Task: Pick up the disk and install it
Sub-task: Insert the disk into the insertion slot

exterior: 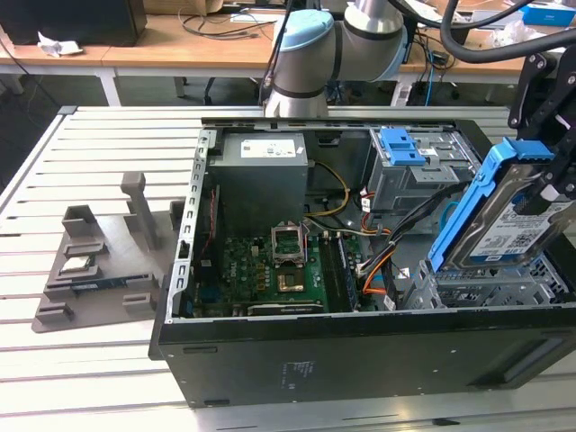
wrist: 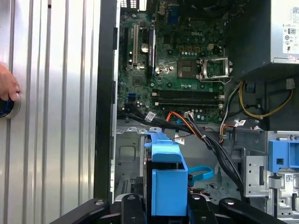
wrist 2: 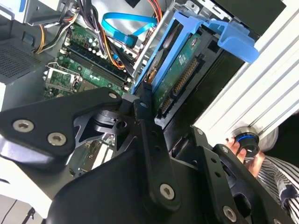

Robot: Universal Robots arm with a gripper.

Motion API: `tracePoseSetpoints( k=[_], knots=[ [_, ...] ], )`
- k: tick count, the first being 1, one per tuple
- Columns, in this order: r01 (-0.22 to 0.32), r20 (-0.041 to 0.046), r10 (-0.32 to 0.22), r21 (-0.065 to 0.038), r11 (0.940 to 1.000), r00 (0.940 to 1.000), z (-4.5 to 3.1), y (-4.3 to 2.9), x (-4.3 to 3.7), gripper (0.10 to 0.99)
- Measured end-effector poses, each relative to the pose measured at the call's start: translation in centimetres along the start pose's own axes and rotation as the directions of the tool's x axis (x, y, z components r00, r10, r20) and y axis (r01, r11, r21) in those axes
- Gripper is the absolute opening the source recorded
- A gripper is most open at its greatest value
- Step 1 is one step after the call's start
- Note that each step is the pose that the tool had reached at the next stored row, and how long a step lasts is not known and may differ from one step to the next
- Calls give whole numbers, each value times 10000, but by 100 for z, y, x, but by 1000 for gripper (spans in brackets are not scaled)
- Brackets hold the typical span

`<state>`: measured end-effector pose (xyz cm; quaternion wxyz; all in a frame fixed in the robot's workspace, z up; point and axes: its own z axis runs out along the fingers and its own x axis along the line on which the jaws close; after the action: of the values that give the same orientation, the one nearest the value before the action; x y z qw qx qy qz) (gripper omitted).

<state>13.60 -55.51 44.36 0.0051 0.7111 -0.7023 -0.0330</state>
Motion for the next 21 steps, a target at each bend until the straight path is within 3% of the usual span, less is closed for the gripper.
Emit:
tracePoseSetpoints(
  k=[3,10,16,21],
  knots=[
    [-91,-135,91,3,10000,9999,20,-19,-33,365],
    [-330,-205,330,13,9995,9992,86,-37,-57,365],
    [-346,-206,346,11,9994,9992,202,-43,-52,365],
    [-346,-207,346,9,9994,9992,353,-51,-46,365]
  ],
)
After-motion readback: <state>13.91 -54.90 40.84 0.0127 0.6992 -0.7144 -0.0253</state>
